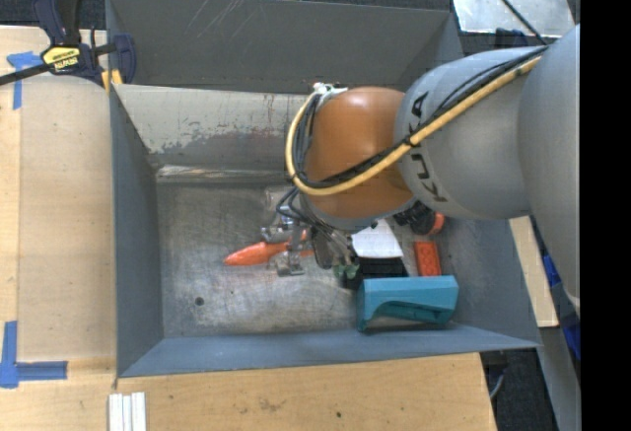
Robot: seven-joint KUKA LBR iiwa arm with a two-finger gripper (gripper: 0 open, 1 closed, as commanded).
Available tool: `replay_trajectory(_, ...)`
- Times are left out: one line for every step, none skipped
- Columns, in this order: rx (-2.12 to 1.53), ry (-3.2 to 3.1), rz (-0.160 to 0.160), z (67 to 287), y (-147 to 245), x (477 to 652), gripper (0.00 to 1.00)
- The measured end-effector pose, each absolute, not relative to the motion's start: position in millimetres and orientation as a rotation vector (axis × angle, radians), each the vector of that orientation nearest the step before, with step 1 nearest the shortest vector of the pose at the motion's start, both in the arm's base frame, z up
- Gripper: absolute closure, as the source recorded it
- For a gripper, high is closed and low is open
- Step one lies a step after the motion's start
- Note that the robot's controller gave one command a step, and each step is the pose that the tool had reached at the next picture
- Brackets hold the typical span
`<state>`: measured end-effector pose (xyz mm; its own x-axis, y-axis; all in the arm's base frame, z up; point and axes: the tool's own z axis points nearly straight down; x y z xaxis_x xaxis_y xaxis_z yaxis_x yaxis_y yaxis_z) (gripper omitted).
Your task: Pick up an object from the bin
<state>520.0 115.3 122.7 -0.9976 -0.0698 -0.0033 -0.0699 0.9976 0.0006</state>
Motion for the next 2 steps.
replay_trajectory(-0.109,3.14,0.0,131.5,115.1,519.5,1.0)
replay_trajectory(-0.11,3.136,0.001,139.9,115.3,520.6,1.0)
